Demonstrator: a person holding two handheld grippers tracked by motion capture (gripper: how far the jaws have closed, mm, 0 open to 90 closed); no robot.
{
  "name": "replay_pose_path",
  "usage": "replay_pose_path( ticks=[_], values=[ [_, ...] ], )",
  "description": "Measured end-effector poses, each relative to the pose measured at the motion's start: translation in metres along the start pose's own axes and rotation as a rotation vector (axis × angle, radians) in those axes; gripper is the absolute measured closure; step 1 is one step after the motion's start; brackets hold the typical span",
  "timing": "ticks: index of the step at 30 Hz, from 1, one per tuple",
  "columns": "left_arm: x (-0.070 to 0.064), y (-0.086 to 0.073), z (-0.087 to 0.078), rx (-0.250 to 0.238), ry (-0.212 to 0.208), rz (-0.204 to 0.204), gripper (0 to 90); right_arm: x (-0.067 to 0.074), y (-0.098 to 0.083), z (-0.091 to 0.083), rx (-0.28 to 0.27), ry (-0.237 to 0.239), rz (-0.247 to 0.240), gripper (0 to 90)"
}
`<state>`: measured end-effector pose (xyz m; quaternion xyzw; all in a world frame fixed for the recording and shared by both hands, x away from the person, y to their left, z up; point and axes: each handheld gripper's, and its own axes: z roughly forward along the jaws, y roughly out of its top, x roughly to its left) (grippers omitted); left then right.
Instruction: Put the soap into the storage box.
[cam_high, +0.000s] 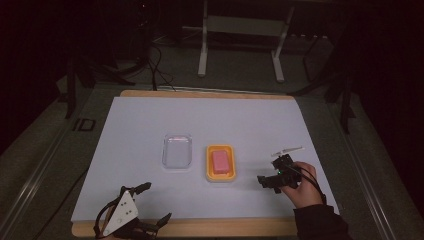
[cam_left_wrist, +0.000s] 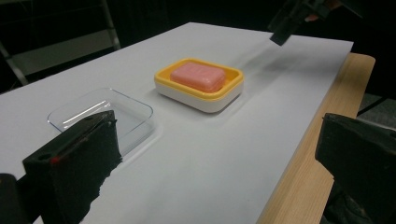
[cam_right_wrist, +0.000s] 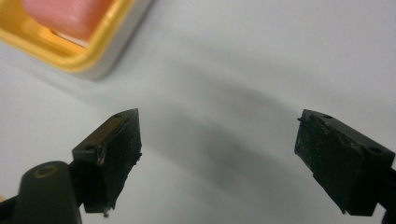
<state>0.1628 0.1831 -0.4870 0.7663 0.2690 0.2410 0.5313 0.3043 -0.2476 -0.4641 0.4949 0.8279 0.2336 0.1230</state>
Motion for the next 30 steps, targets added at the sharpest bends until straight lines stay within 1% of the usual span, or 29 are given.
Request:
replay_pose_path(
  ticks=[2, 6, 7, 9, 10, 12, 15, 16, 17, 19, 21, 22, 24, 25, 26, 28, 29, 30],
  values=[
    [0.000, 0.000, 0.000, 0.000, 0.001, 0.000, 0.3, -0.004, -0.008, 0.000, -0.009, 0.000, 0.007, 14.2],
    [0.000, 0.000, 0.000, 0.001, 0.001, 0.000, 0.3, -0.012, -0.019, -0.003, -0.046, 0.005, 0.031, 14.2],
    [0.000, 0.000, 0.000, 0.002, 0.001, 0.000, 0.3, -0.013, -0.021, -0.005, -0.054, 0.010, 0.041, 14.3],
    [0.000, 0.000, 0.000, 0.002, 0.000, 0.000, 0.3, -0.017, -0.025, -0.007, -0.065, 0.011, 0.072, 17.7],
    [0.000, 0.000, 0.000, 0.002, 0.000, 0.000, 0.3, -0.017, -0.025, -0.007, -0.065, 0.011, 0.072, 17.7],
    [0.000, 0.000, 0.000, 0.002, -0.001, 0.000, 0.3, -0.023, -0.032, -0.009, -0.077, 0.003, 0.103, 17.9],
    [0.000, 0.000, 0.000, 0.003, -0.002, 0.001, 0.3, -0.027, -0.038, -0.010, -0.093, -0.004, 0.108, 17.5],
    [0.000, 0.000, 0.000, 0.004, -0.001, 0.001, 0.3, -0.028, -0.041, -0.010, -0.101, -0.005, 0.105, 16.1],
    [0.000, 0.000, 0.000, 0.005, -0.002, 0.002, 0.3, -0.029, -0.045, -0.011, -0.129, -0.023, 0.078, 15.4],
    [0.000, 0.000, 0.001, 0.006, -0.002, 0.003, 0.3, -0.031, -0.049, -0.014, -0.141, -0.044, 0.052, 13.4],
    [0.000, 0.000, 0.001, 0.007, -0.004, 0.004, 0.3, -0.032, -0.053, -0.016, -0.148, -0.056, 0.056, 14.5],
    [0.000, 0.000, 0.001, 0.007, -0.004, 0.003, 0.3, -0.034, -0.055, -0.016, -0.142, -0.038, 0.063, 14.2],
    [0.000, 0.000, 0.001, 0.008, -0.005, 0.005, 0.3, -0.038, -0.059, -0.018, -0.153, -0.027, 0.094, 13.6],
    [0.000, 0.000, 0.001, 0.008, -0.005, 0.004, 0.3, -0.039, -0.061, -0.018, -0.147, -0.020, 0.084, 12.2],
    [0.000, 0.000, 0.001, 0.008, -0.006, 0.004, 0.3, -0.039, -0.063, -0.018, -0.153, -0.022, 0.079, 12.0],
    [0.000, 0.000, 0.001, 0.007, -0.007, 0.002, 0.3, -0.039, -0.065, -0.019, -0.162, -0.044, 0.088, 12.0],
    [0.000, 0.000, 0.001, 0.007, -0.008, 0.002, 0.3, -0.040, -0.065, -0.018, -0.155, -0.037, 0.086, 12.3],
    [0.000, 0.000, 0.001, 0.007, -0.008, 0.001, 0.3, -0.041, -0.065, -0.018, -0.162, -0.036, 0.085, 13.6]
  ],
)
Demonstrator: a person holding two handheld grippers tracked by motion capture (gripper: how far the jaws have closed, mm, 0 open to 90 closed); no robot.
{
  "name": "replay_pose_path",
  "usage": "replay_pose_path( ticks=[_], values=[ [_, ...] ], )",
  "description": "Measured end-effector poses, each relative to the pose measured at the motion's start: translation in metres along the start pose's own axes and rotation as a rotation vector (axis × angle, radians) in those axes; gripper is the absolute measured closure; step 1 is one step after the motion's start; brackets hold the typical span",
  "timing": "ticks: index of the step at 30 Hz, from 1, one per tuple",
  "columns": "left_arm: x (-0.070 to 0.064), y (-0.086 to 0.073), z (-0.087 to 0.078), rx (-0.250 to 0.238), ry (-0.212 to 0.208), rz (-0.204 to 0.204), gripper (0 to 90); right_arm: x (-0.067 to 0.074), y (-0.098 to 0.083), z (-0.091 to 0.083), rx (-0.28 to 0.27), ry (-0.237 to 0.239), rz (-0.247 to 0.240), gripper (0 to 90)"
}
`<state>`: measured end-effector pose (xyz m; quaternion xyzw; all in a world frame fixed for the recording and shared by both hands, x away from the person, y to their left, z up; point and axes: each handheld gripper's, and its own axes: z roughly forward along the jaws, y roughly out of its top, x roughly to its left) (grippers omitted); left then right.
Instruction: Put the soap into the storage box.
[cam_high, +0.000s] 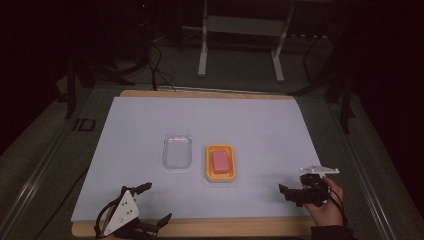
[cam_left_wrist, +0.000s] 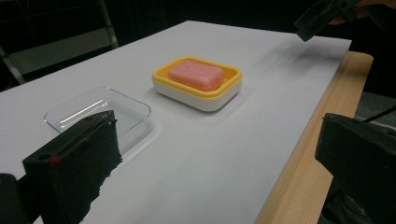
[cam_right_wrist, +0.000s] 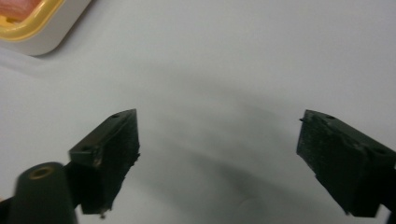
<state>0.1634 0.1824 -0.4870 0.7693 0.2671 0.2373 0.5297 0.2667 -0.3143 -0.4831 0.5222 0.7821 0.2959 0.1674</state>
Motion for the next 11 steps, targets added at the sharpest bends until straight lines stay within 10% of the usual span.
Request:
replay_pose_path(
  ticks=[11],
  values=[
    [-0.0001, 0.0003, 0.0004, 0.001, -0.008, -0.001, 0.3, -0.0026, 0.0005, 0.0027, -0.035, 0.018, -0.039, 13.1]
  ],
)
